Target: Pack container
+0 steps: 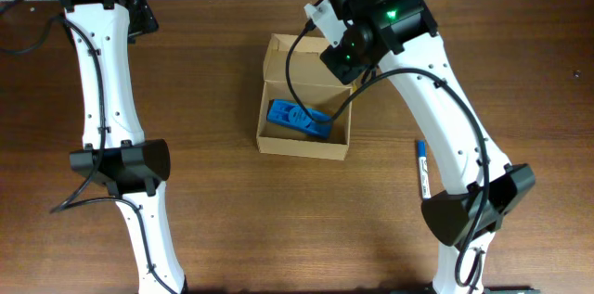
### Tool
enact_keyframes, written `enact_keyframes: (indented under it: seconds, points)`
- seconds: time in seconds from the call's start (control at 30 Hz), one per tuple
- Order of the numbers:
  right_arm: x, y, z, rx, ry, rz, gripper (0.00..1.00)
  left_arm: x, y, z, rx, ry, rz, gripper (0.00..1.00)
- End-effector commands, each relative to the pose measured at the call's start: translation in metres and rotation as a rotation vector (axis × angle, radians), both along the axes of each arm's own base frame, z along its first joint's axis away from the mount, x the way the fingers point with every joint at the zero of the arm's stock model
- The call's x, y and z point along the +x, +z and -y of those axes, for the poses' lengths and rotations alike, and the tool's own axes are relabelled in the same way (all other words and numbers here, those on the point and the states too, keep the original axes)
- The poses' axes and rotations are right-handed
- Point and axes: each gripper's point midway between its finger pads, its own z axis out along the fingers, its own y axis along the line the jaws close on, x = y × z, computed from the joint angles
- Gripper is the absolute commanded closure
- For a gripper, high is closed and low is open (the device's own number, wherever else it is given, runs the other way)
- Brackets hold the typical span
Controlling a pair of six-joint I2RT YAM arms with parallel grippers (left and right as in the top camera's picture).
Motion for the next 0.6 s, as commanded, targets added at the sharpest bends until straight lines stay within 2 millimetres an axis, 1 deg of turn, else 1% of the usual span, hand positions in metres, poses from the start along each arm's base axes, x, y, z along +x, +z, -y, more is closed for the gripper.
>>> enact_keyframes:
  seconds: [0.0,0.1,0.13,0.17,0.23,0.27,0.37,0.4,0.43,0.57]
  points:
    - [0.01,0.009,0.019,0.022,-0.099,0.033,0.77,-0.006,0.021,-0.001,0.005,-0.01,0.043,0.01]
    - [0.02,0.008,0.036,0.057,-0.202,0.036,0.76,-0.006,0.021,-0.001,0.005,-0.01,0.043,0.0]
    - [0.024,0.006,0.043,0.062,-0.233,0.033,0.75,-0.006,0.021,-0.001,0.005,-0.01,0.043,0.0]
    - [0.027,0.003,0.05,0.067,-0.266,0.027,0.73,-0.006,0.021,-0.001,0.005,-0.01,0.043,0.0]
    - [0.034,-0.007,0.067,0.07,-0.331,0.007,0.72,-0.006,0.021,-0.001,0.005,-0.01,0.043,0.0]
    - [0.037,-0.015,0.076,0.072,-0.372,-0.009,0.72,-0.006,0.021,-0.001,0.005,-0.01,0.043,0.01]
    - [0.046,-0.042,0.094,0.077,-0.458,-0.07,0.72,-0.006,0.021,-0.001,0.005,-0.01,0.043,0.0]
    - [0.048,-0.054,0.097,0.077,-0.468,-0.1,0.71,-0.006,0.021,-0.001,0.005,-0.01,0.043,0.0]
    - [0.05,-0.068,0.101,0.079,-0.488,-0.136,0.68,-0.006,0.021,-0.001,0.005,-0.01,0.043,0.0]
    - [0.052,-0.117,0.108,0.07,-0.533,-0.252,0.67,-0.006,0.021,-0.001,0.005,-0.01,0.043,0.0]
